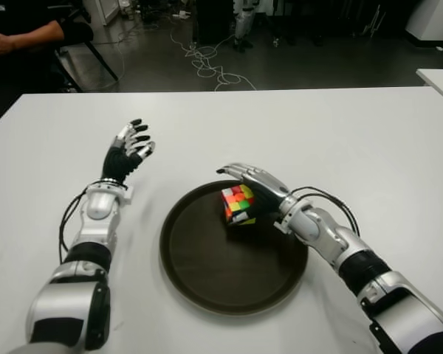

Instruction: Pick up the Rubik's Cube and put it in the plate

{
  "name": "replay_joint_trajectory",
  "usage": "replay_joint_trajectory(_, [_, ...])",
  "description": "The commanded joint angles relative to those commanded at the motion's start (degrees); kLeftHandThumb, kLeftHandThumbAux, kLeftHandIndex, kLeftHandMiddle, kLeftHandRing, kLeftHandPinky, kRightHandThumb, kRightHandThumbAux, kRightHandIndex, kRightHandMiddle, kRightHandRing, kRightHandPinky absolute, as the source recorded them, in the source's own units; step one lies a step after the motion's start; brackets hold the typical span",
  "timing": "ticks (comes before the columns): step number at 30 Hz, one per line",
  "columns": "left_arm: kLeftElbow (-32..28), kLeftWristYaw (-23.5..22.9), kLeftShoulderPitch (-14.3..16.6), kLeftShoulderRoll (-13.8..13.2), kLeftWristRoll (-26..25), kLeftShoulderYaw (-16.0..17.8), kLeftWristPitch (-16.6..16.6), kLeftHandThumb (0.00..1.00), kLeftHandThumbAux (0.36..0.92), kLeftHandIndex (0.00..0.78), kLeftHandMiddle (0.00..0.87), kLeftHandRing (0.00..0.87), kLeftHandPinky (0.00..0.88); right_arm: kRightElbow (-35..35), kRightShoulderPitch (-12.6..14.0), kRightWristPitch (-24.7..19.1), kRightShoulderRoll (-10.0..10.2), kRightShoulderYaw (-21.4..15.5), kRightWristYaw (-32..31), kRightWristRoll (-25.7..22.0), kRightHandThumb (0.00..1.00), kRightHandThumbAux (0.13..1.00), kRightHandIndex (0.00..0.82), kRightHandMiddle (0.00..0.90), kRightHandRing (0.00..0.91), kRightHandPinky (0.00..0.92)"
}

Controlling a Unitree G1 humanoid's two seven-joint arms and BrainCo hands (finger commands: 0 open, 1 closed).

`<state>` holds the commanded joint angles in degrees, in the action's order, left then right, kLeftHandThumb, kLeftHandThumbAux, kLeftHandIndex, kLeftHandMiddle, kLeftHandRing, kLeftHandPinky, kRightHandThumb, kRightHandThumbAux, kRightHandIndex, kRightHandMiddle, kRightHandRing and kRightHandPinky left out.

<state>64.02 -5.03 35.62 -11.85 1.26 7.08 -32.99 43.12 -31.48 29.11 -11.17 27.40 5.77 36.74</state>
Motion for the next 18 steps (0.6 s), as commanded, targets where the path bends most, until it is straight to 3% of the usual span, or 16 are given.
replay_joint_trajectory(18, [0.99, 0.37, 0.63, -0.32, 0.61, -0.4, -0.38, 0.227, 0.677, 0.118, 0.177, 0.183, 0.212, 2.28, -1.64, 0.42, -0.37, -0.23, 3.38, 1.68, 0.0, 0.691, 0.0, 0.0, 0.0, 0.0])
